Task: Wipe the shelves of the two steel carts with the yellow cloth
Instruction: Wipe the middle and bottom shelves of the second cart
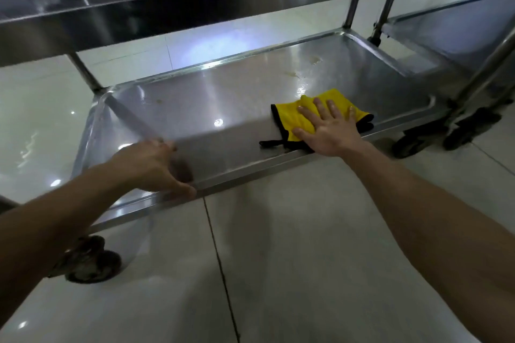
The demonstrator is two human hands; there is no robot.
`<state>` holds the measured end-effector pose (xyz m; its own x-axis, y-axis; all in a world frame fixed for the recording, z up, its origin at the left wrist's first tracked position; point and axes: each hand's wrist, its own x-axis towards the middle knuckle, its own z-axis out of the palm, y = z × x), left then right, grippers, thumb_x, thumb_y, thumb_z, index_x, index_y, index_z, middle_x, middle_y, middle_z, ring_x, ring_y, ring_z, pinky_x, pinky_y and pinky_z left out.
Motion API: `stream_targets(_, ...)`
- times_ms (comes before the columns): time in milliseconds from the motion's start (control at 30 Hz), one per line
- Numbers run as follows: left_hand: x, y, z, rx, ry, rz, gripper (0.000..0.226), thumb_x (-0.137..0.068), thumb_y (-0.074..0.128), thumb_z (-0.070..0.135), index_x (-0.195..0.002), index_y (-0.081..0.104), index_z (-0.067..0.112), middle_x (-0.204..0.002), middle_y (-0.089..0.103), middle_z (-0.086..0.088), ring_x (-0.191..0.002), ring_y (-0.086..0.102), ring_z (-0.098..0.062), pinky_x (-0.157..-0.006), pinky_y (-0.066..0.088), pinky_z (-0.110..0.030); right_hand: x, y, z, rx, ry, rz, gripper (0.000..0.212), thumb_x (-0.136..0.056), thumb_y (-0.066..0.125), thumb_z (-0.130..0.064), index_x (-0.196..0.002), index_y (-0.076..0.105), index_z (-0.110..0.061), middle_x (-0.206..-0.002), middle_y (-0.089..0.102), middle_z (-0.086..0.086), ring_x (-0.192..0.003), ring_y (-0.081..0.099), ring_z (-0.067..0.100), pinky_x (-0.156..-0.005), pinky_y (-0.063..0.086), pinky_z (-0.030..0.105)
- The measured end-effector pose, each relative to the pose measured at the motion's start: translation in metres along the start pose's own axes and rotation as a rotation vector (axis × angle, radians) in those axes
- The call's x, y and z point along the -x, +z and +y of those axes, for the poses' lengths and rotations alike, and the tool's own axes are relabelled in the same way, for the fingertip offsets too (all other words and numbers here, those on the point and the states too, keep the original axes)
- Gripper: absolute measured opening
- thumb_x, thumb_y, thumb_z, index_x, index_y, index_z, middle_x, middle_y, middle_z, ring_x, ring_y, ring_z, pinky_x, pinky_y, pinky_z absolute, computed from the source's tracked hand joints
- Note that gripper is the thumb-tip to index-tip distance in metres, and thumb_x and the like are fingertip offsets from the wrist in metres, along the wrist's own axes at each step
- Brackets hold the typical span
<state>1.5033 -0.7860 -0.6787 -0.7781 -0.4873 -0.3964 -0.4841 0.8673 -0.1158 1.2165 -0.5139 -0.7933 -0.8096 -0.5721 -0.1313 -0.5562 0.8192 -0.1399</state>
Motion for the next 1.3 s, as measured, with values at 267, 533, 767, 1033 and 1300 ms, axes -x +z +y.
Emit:
stream_targets(267, -0.057, -0.033, 0.157, 0.097, 0.174, 0.035, 0.136, -0.058, 0.080, 0.091, -0.163, 0.035, 0.017, -0.162, 0.042, -0.011, -0.147, 0.044, -0.033, -0.115, 0.046, -0.042, 0.002, 0.002, -0.004, -0.029, -0.064, 0.003, 0.082, -0.094, 0.020, -0.089, -0.167, 0.003, -0.055, -0.179, -0.014, -0.010, -0.166, -0.015, 0.026, -0.124, -0.013, 0.073)
stream_targets(533, -0.087, -0.036, 0.175, -0.027, 0.166, -0.047, 0.124, -0.038, 0.070, 0.101, -0.131, 0.061, 0.018, -0.114, 0.057, -0.005, -0.103, 0.057, -0.026, -0.083, 0.049, -0.033, -0.014, -0.011, 0.082, -0.105, -0.370, 0.051, 0.064, -0.102, 0.044, -0.074, -0.162, 0.029, -0.058, -0.178, 0.008, -0.020, -0.166, 0.001, 0.013, -0.131, -0.004, 0.057)
stream_targets(767, -0.089, -0.032, 0.172, -0.008, 0.167, -0.045, 0.156, -0.025, 0.053, 0.108, -0.156, 0.047, 0.023, -0.147, 0.052, -0.003, -0.131, 0.054, -0.028, -0.103, 0.050, -0.039, -0.073, -0.039, 0.185, -0.061, 0.092, 0.017, 0.095, -0.078, 0.022, -0.102, -0.163, 0.009, -0.062, -0.180, -0.005, -0.015, -0.166, -0.008, 0.021, -0.128, -0.007, 0.067)
stream_targets(1033, -0.095, -0.024, 0.167, 0.027, 0.173, -0.019, 0.163, -0.019, 0.050, 0.113, -0.157, 0.047, 0.026, -0.150, 0.050, 0.000, -0.136, 0.051, -0.027, -0.107, 0.050, -0.041, -0.123, -0.034, 0.080, -0.006, 0.118, -0.049, 0.090, -0.087, 0.020, -0.096, -0.166, 0.000, -0.057, -0.179, -0.019, -0.007, -0.163, -0.020, 0.037, -0.117, -0.012, 0.083)
stream_targets(1300, -0.088, -0.028, 0.170, 0.015, 0.175, 0.002, 0.159, -0.027, 0.054, 0.108, -0.162, 0.043, 0.025, -0.157, 0.047, -0.007, -0.143, 0.048, -0.029, -0.113, 0.046, -0.038, -0.098, -0.011, -0.027, -0.005, -0.349, -0.060, 0.071, -0.099, 0.024, -0.082, -0.165, 0.012, -0.058, -0.180, -0.008, -0.012, -0.166, -0.012, 0.027, -0.119, -0.016, 0.077)
